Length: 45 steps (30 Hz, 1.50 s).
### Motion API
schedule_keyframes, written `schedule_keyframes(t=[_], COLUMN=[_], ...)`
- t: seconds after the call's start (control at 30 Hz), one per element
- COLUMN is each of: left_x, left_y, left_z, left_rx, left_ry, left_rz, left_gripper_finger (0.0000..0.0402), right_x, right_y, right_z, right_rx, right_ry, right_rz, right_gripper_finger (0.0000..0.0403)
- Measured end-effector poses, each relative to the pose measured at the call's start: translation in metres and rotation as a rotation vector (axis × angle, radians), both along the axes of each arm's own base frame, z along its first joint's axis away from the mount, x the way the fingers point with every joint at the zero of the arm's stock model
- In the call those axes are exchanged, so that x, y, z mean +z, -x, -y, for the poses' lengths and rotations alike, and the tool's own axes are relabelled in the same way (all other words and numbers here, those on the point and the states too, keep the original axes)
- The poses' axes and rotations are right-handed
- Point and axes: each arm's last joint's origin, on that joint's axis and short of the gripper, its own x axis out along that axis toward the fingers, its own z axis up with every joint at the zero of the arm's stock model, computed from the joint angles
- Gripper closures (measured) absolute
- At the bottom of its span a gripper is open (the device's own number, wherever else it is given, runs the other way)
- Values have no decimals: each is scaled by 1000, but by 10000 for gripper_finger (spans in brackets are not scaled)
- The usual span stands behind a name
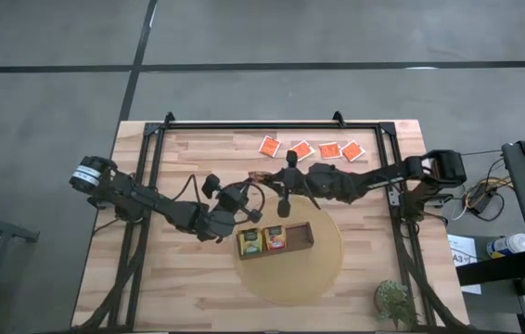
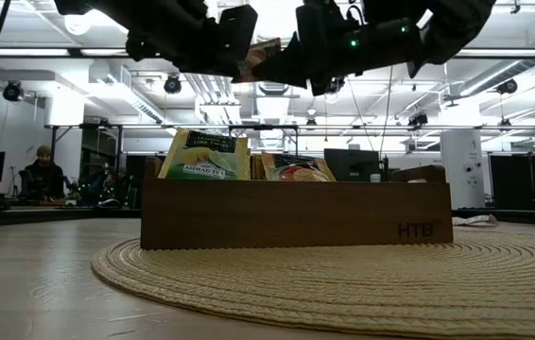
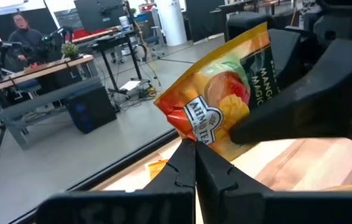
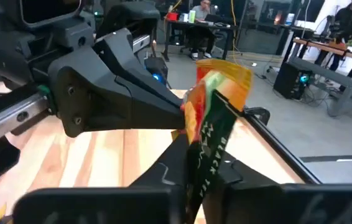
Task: Pick & Place Tea
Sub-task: Put the yellow tea bag into the middle section of the wooden organizer
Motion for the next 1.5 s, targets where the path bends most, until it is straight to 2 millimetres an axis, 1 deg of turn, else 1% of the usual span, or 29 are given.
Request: schedule_keyframes(t=[0.1,0.3,0.4,0.5,0.6,0.73,0.87,1.03,1.2,1.3,1.4,1.5], left_x=[0,0,-1,-1,-2,3,13,27,31,33,33,33], left_y=[0,-1,-1,-1,-1,1,7,19,28,31,32,32], left_z=[0,1,1,1,2,1,2,9,19,21,21,22], left_rx=[-9,-64,-91,-108,-123,-125,-112,-70,-32,-5,7,6], left_ry=[-11,-62,-68,-92,-112,-108,-94,-98,-120,-137,-144,-145], left_rz=[-18,-112,-133,-172,-207,-193,-146,-109,-109,-118,-123,-125], left_gripper_finger=[401,400,388,364,328,282,254,249,248,248,248,248], right_x=[4,12,18,22,24,28,35,35,33,27,18,13], right_y=[3,12,18,22,27,34,37,39,41,41,40,34], right_z=[0,-1,-1,-1,-1,-1,-3,-10,-18,-23,-26,-28], right_rx=[2,8,7,7,10,30,90,228,371,474,511,523], right_ry=[8,28,31,33,41,54,25,-33,-67,-70,-77,-79], right_rz=[-8,-65,-81,-98,-137,-260,-404,-531,-547,-580,-646,-696], right_gripper_finger=[391,394,394,394,394,394,394,394,394,394,394,394])
